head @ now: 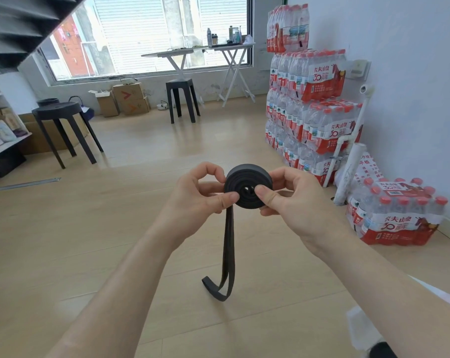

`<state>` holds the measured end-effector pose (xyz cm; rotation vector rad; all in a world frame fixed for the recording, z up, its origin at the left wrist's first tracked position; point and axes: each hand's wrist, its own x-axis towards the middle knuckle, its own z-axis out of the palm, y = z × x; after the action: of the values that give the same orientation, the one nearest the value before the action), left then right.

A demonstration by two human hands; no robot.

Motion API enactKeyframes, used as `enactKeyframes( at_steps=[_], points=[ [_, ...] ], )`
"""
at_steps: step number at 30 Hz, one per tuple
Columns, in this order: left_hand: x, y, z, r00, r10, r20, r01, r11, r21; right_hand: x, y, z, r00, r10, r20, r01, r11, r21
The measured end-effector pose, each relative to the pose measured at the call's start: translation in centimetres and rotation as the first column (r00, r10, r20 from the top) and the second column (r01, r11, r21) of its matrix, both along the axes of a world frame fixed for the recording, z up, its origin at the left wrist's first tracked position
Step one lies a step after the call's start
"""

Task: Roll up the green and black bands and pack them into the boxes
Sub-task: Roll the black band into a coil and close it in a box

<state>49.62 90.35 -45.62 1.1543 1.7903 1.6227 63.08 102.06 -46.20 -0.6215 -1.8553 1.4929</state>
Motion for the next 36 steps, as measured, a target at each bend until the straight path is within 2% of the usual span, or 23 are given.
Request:
enactKeyframes(
  at_steps=[3,11,16,17,18,19,20,21,22,25,27,30,33,36],
  points=[
    [0.0,-0.1,0.1,0.999,-0.043,0.007,0.044,0.999,-0.021,-0.1,-0.2,-0.2,0.999,0.018,-0.034,-0.022,0.994,-0.107],
    [0.2,-0.2,0.4,1.0,0.005,-0.008,-0.005,1.0,0.013,-0.3,-0.4,-0.4,0.985,0.065,-0.162,-0.115,0.939,-0.325],
    [0.2,-0.4,0.9,0.993,0.017,-0.113,-0.016,1.0,0.01,-0.4,-1.1,-0.9,0.965,0.126,-0.232,-0.225,0.852,-0.472],
    [0.1,-0.5,0.9,0.989,0.029,-0.148,-0.029,1.0,-0.001,-0.3,-1.1,-0.8,0.967,0.178,-0.181,-0.242,0.863,-0.444],
    [0.0,-0.7,0.9,0.979,0.038,-0.201,-0.044,0.999,-0.025,0.0,-0.8,-0.5,0.973,0.224,-0.048,-0.227,0.916,-0.331],
    [0.0,-0.7,0.8,0.96,0.038,-0.277,-0.058,0.996,-0.065,0.3,-0.3,-0.1,0.963,0.216,0.162,-0.201,0.974,-0.106],
    [0.1,-0.8,0.7,0.928,0.019,-0.371,-0.067,0.991,-0.118,0.6,0.1,0.4,0.927,0.128,0.352,-0.189,0.971,0.145],
    [0.3,-0.7,0.6,0.882,-0.022,-0.471,-0.071,0.982,-0.177,0.8,0.5,0.8,0.896,0.03,0.443,-0.197,0.921,0.336],
    [0.7,-0.7,0.4,0.827,-0.073,-0.558,-0.071,0.97,-0.232,1.0,0.6,1.1,0.886,-0.018,0.463,-0.212,0.873,0.44],
    [1.4,-0.4,0.2,0.692,-0.175,-0.7,-0.071,0.949,-0.307,0.9,-0.2,1.3,0.867,0.0,0.499,-0.315,0.774,0.549],
    [1.5,-0.2,0.2,0.654,-0.195,-0.731,-0.081,0.943,-0.324,0.8,-0.5,0.9,0.847,-0.029,0.53,-0.352,0.717,0.602],
    [1.5,0.1,0.0,0.725,-0.129,-0.677,-0.093,0.955,-0.283,1.0,-0.4,0.8,0.851,-0.107,0.514,-0.318,0.673,0.668],
    [1.3,0.3,-0.1,0.813,-0.019,-0.581,-0.141,0.963,-0.229,1.0,-0.3,0.8,0.876,-0.13,0.465,-0.265,0.676,0.687],
    [1.1,0.3,0.1,0.823,-0.007,-0.568,-0.15,0.962,-0.23,0.9,-0.2,0.5,0.898,-0.133,0.421,-0.227,0.679,0.698]
  ],
)
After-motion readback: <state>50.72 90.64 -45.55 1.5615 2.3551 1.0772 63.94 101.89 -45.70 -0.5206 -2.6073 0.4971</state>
